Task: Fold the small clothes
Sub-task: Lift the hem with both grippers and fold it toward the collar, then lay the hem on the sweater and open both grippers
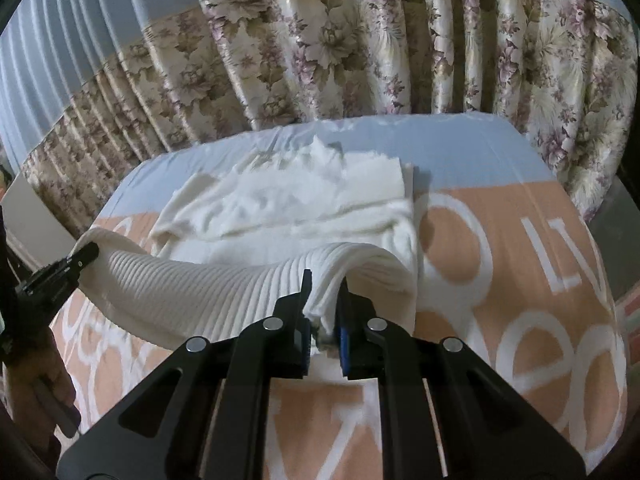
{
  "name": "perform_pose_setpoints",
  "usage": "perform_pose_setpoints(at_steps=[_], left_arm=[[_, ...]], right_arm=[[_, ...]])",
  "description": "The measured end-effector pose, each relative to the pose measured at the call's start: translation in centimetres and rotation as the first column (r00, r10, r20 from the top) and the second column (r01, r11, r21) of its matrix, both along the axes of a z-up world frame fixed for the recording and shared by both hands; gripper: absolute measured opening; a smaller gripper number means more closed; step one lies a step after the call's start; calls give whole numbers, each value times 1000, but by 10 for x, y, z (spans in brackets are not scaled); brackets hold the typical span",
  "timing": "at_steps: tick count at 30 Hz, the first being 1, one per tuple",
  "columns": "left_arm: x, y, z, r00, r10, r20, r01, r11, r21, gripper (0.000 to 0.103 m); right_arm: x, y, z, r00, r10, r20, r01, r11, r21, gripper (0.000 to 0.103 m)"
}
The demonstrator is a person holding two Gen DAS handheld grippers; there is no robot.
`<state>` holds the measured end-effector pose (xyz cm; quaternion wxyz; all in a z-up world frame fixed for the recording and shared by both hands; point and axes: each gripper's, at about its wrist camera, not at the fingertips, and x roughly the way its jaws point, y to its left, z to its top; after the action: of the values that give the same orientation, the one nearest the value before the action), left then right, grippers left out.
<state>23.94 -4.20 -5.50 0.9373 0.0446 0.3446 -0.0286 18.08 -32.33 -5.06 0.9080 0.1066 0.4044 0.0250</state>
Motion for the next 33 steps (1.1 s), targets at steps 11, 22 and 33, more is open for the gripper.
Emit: perform_pose_setpoints(at_steps=[11,22,33], left_arm=[[111,-33,-32,1000,18,-20,-17,999,46,6],[181,-31,-46,999,37,-23,-36,999,37,6],[228,-40,-57,996,86,-38,-83,993,83,31]], right_arm=[[103,-19,-23,999,-45,-1,45,999,-30,11],[174,-26,-41,998,-58,-8,58,998,-29,11],[232,-39,-51,990,-136,-34,136,991,-15,28]])
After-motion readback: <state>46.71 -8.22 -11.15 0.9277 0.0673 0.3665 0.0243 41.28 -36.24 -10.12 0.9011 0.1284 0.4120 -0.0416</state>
